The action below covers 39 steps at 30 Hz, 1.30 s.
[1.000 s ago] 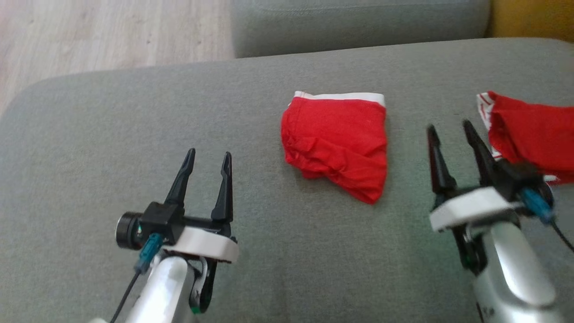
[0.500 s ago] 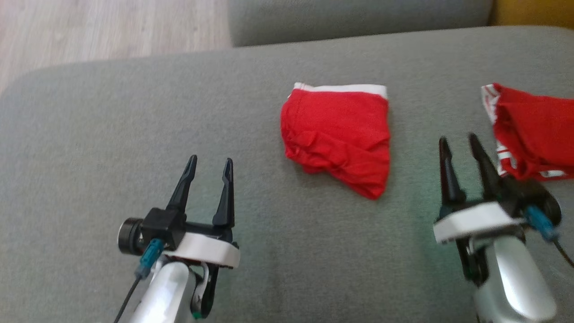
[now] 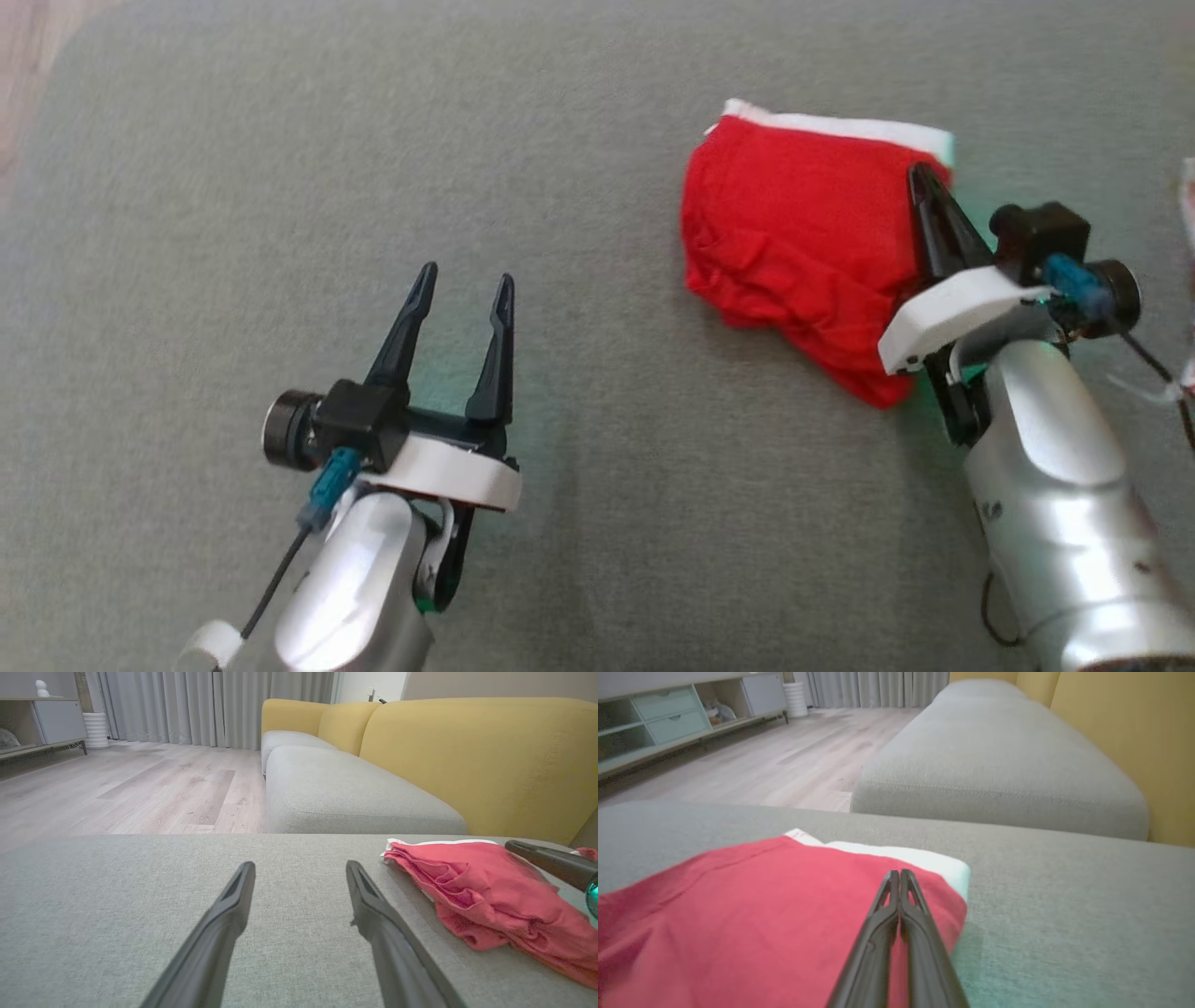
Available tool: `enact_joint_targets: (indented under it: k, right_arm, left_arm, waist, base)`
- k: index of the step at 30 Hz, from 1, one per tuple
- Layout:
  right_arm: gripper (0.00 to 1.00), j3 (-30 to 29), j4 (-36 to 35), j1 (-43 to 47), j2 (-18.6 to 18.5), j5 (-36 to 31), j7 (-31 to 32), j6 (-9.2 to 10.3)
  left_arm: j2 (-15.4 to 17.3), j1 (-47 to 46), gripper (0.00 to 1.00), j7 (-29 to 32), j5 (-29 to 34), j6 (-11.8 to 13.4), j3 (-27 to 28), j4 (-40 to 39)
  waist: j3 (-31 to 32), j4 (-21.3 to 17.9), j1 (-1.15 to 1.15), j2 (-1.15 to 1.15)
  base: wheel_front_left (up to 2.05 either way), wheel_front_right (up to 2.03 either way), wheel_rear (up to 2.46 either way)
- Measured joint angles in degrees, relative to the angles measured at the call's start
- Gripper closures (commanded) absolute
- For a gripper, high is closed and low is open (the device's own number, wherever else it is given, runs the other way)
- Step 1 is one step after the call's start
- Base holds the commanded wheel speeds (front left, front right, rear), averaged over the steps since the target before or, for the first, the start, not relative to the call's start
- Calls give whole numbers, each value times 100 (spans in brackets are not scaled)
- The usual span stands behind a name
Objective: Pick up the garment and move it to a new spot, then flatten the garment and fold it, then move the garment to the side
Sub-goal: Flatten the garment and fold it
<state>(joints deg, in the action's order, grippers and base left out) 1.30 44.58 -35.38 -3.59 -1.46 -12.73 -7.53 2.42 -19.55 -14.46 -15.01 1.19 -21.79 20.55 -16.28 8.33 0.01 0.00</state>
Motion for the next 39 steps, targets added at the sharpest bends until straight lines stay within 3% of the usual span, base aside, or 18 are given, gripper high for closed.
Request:
enact_joint_targets:
  k: [8, 15, 19, 22, 29, 39]
  right_arm:
    - [100, -25, 1459, -619, -80, -209, -68, 0]
    - [100, 400, 1379, -648, -65, -54, -147, 0]
    - [100, 1237, 667, -621, -66, 509, -165, 0]
    - [100, 1882, 524, -553, -47, 782, -165, 0]
    - [100, 3189, 1170, -375, -51, 1273, -74, 0]
    - [100, 4610, 1302, -410, -25, 2477, 90, 0]
  left_arm:
    - [-2, -132, 0, 0, -38, 35, -21, 18]
    - [-2, -131, 0, 0, -64, 40, -19, 63]
    - [-3, -130, 0, 0, -75, 40, -27, 68]
    - [-3, -130, 0, 0, -124, 40, -57, 68]
    - [-2, -127, 0, 0, -162, 42, -76, 79]
    - [-2, -115, 0, 0, -102, 60, 1, 146]
  waist:
    - [-168, 166, -1, 0]
    - [15, 101, -1, 0]
    - [112, 79, -2, 0]
    - [132, 114, -1, 0]
    - [139, 251, -2, 0]
    - [267, 83, -2, 0]
  base:
    - [0, 0, 0]
    - [0, 0, 0]
    - [0, 0, 0]
    - [0, 0, 0]
    - [0, 0, 0]
    - [0, 0, 0]
